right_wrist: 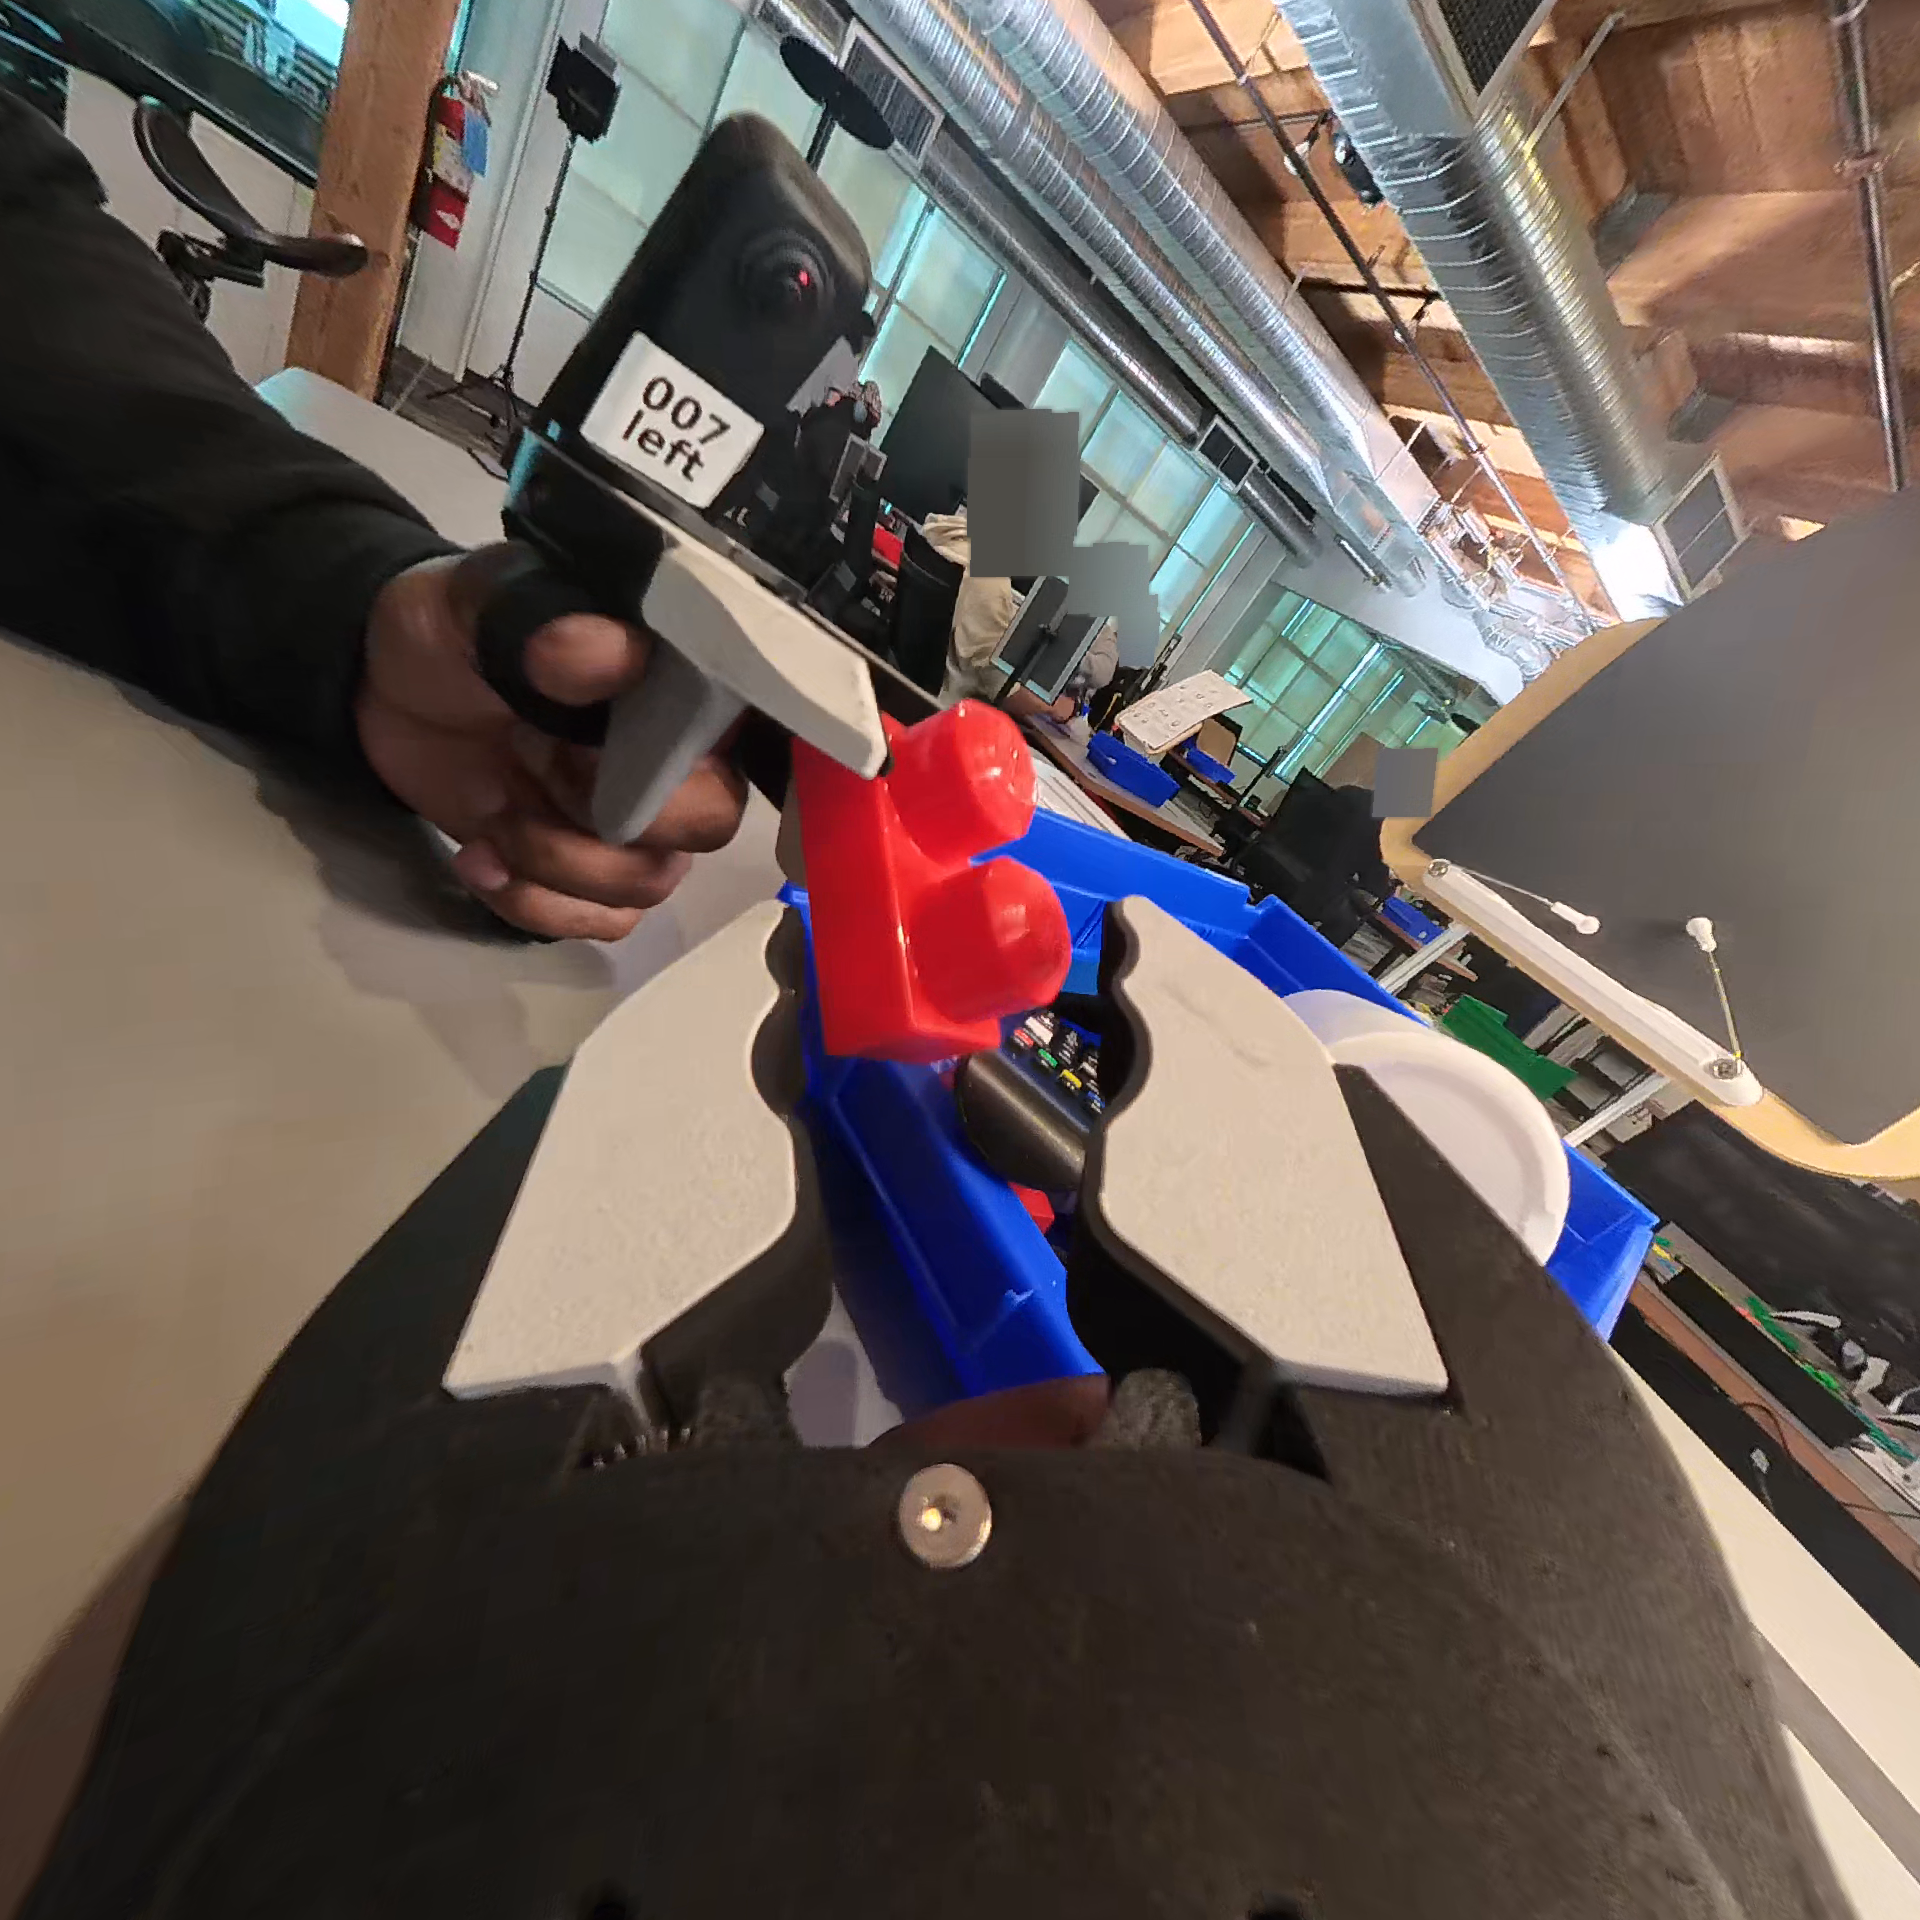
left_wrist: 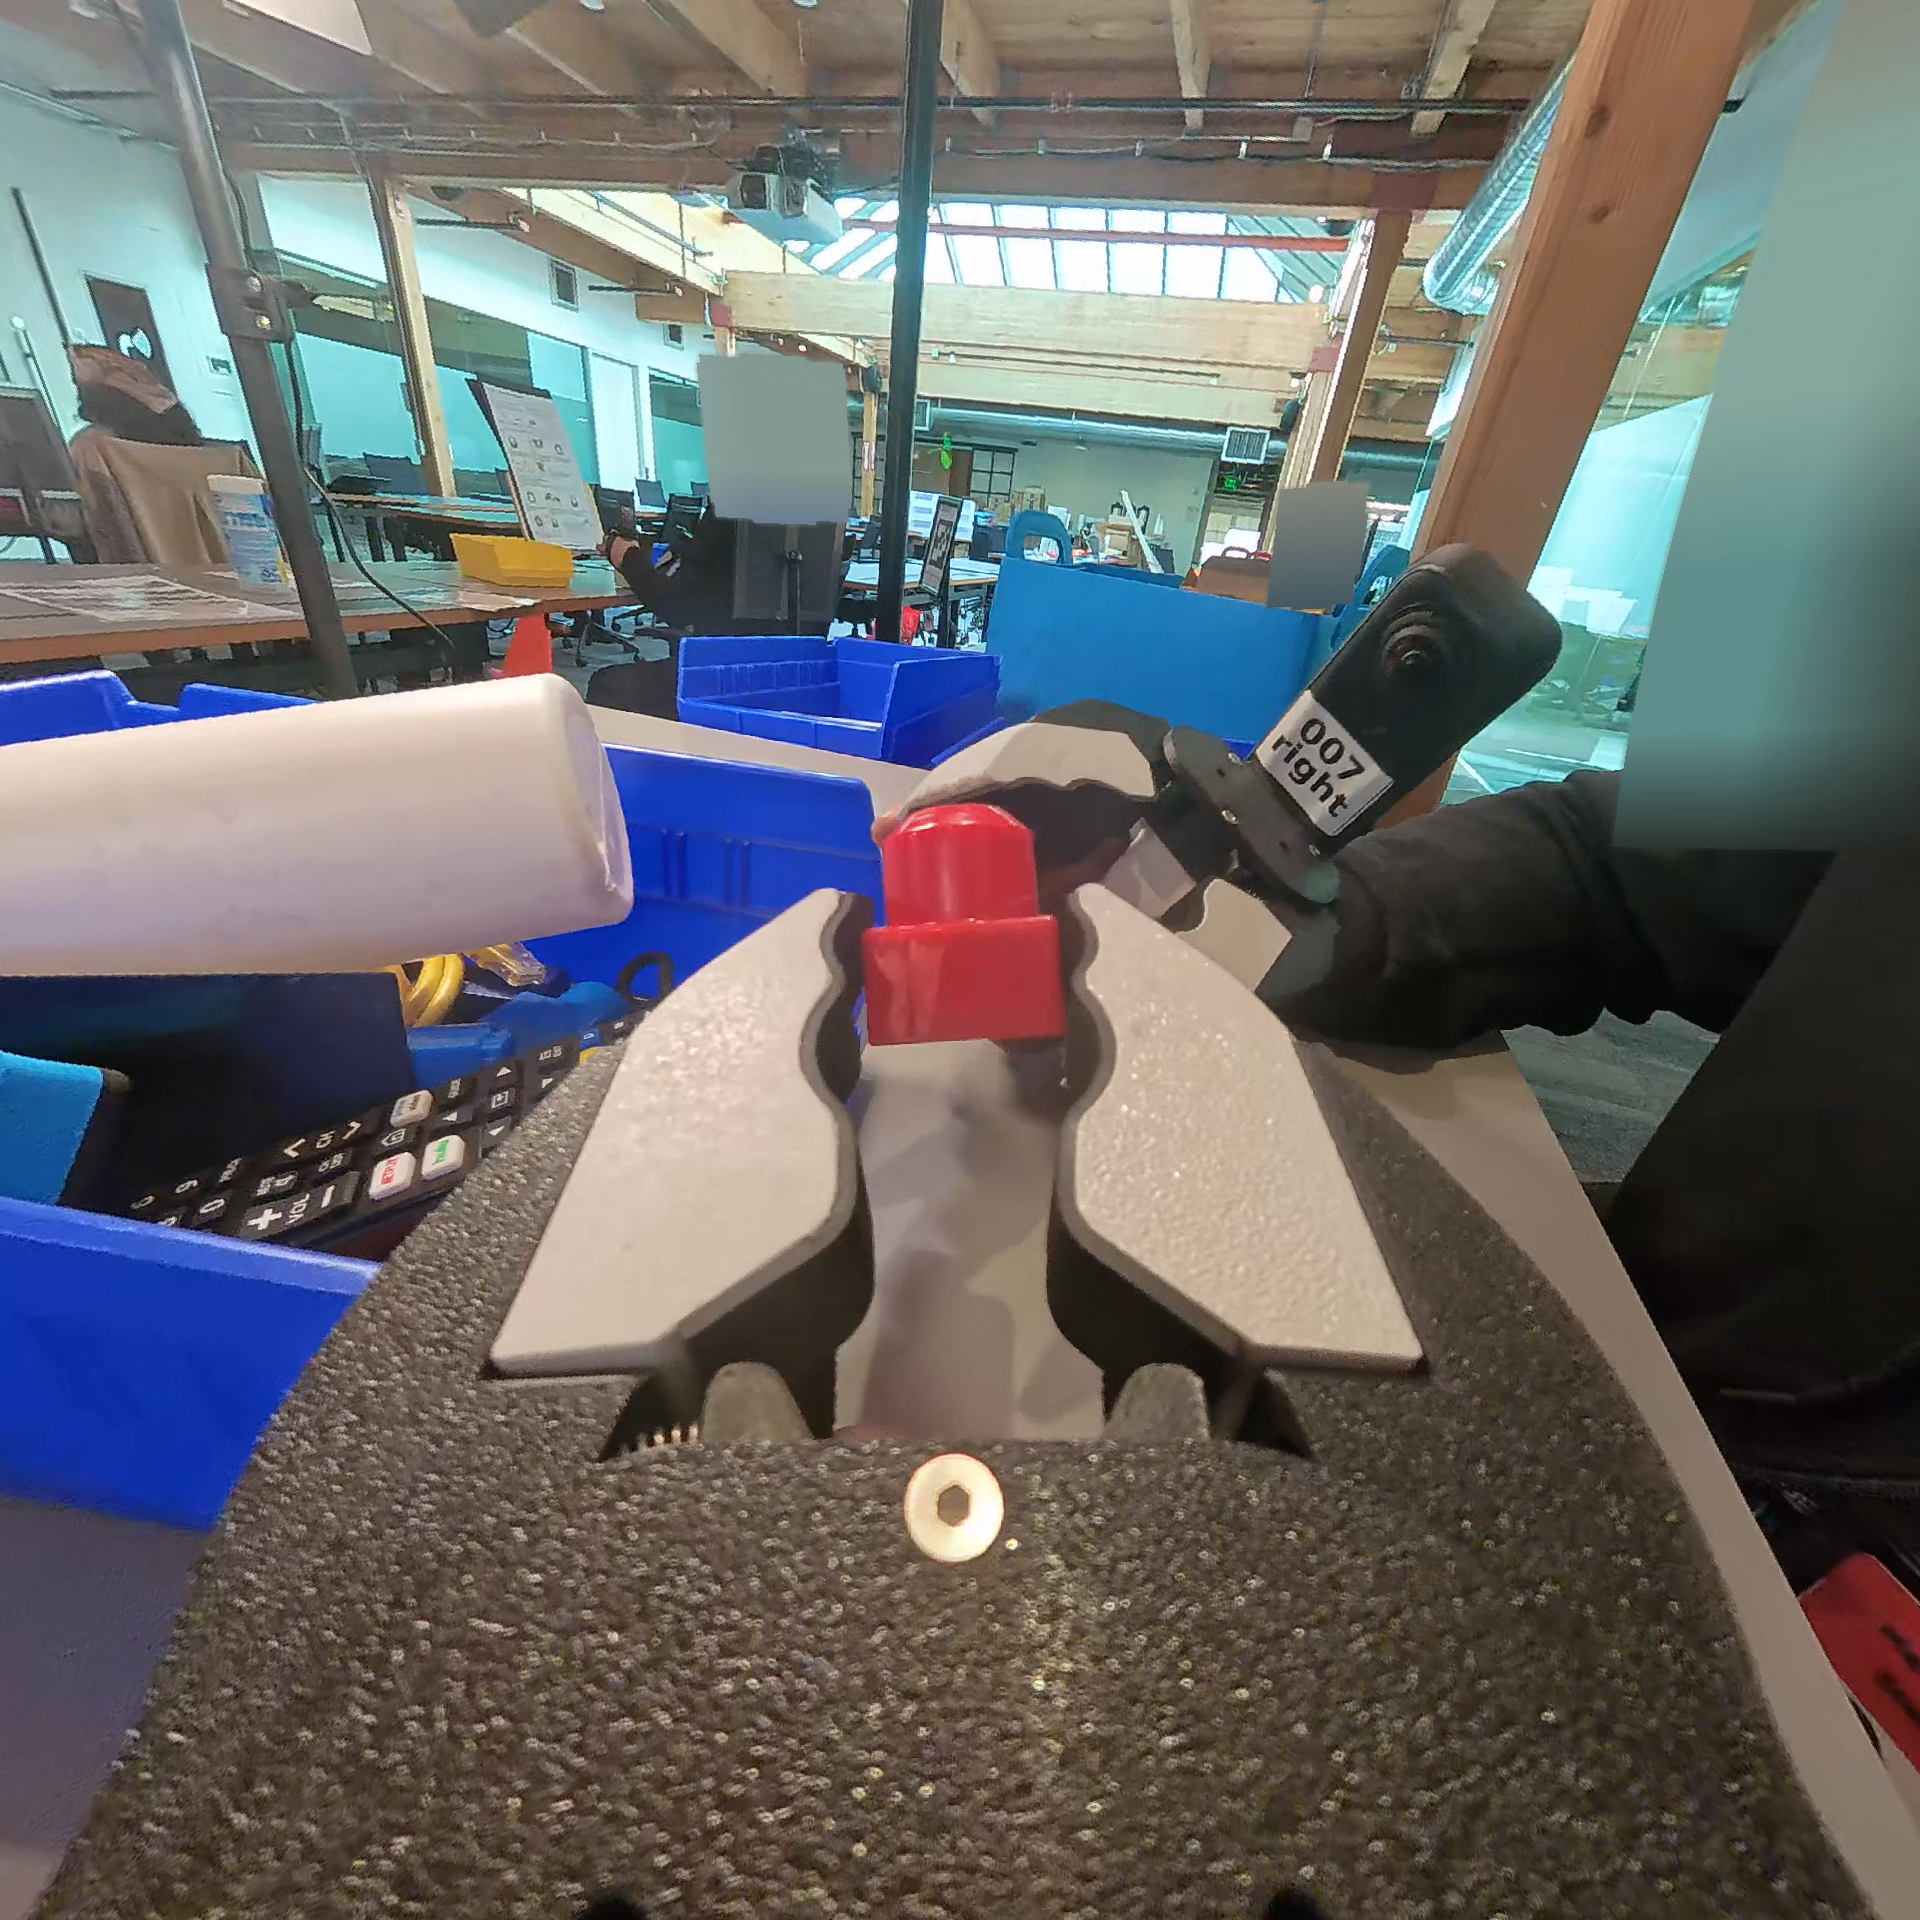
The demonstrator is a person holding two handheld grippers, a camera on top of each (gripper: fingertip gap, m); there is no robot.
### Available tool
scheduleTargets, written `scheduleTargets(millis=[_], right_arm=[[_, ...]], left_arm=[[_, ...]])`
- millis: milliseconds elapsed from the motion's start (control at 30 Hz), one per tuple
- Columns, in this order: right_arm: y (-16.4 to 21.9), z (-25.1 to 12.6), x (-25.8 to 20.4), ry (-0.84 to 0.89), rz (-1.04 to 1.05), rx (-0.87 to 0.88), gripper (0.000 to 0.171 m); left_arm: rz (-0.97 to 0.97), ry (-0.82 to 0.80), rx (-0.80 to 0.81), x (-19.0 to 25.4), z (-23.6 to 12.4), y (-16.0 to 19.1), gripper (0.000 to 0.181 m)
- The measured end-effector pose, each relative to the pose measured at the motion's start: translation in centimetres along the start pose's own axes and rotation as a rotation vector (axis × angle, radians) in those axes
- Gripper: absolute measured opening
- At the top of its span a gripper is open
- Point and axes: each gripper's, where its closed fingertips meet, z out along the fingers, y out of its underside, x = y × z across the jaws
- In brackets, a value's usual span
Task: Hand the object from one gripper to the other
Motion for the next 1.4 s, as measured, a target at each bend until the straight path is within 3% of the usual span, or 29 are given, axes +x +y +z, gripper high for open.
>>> scheduleTargets(millis=[233,633,800,967,1100,1400], right_arm=[[0.5,0.3,0.2,0.022,-0.022,-0.030,0.064],[0.7,0.9,-1.4,0.069,-0.344,-0.098,0.070],[1.0,1.1,-0.8,0.153,-0.465,-0.136,0.055],[0.7,0.8,-0.4,0.108,-0.269,-0.097,0.054],[0.5,0.3,0.3,0.041,-0.001,-0.053,0.054],[-0.6,-0.3,0.1,-0.242,0.620,0.029,0.053]], left_arm=[[0.003,0.012,0.005,0.2,0.1,0.0,0.036],[-0.009,0.033,0.034,1.0,0.2,-0.2,0.036],[-0.039,0.066,0.042,1.4,0.2,-0.2,0.036],[0.013,0.027,0.066,0.8,0.2,-0.6,0.042],[0.160,-0.052,0.050,0.2,0.1,-0.6,0.054],[0.283,-0.091,0.045,0.3,0.0,-0.9,0.054]])
